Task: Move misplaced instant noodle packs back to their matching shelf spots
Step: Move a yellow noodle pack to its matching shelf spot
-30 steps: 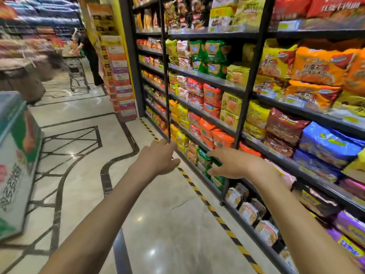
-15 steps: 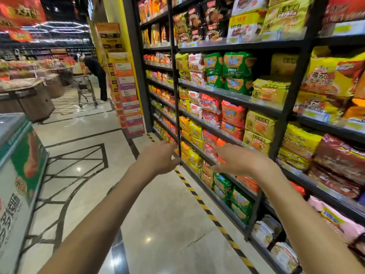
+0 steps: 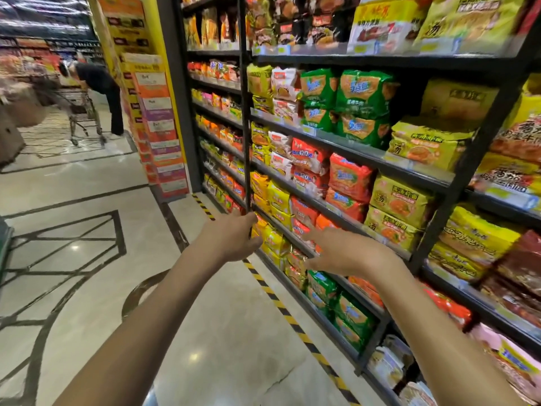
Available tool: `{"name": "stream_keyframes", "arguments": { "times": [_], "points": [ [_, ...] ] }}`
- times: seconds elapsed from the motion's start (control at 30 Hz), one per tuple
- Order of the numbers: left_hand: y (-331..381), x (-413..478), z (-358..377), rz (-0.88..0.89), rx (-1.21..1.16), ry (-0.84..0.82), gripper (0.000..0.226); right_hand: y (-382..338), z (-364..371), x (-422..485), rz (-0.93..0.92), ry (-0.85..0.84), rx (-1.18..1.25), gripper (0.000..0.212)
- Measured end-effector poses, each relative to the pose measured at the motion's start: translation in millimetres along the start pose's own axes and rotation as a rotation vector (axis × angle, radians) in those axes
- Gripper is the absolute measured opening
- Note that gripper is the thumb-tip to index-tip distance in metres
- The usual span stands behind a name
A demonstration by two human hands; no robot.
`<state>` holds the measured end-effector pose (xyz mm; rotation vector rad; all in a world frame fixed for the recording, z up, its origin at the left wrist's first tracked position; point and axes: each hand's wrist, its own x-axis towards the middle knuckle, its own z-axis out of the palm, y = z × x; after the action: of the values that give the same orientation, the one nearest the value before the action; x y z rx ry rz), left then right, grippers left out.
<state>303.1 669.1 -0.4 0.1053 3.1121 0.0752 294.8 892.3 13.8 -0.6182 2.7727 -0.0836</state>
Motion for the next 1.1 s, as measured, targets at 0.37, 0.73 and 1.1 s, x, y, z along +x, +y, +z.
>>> {"name": "stream_keyframes", "arguments": {
  "times": [0.37, 0.73, 1.1],
  "points": [
    [-147.9, 127.2, 3.1, 0.0, 0.094, 0.244, 0.055, -60.8, -42.5, 180.9, 0.064, 0.406, -0.04, 0.054],
    [-265.2, 257.8, 10.6, -0.007, 0.103, 0.174, 0.051, -101.9, -69.8, 362.5, 0.073, 0.363, -0.057, 0.056],
    [-336.5, 454.9, 0.8, 0.025, 0.072, 0.151, 0.052, -77.1, -118.4, 555.2, 0.083, 0.228, -0.031, 0.063]
  ]
}}
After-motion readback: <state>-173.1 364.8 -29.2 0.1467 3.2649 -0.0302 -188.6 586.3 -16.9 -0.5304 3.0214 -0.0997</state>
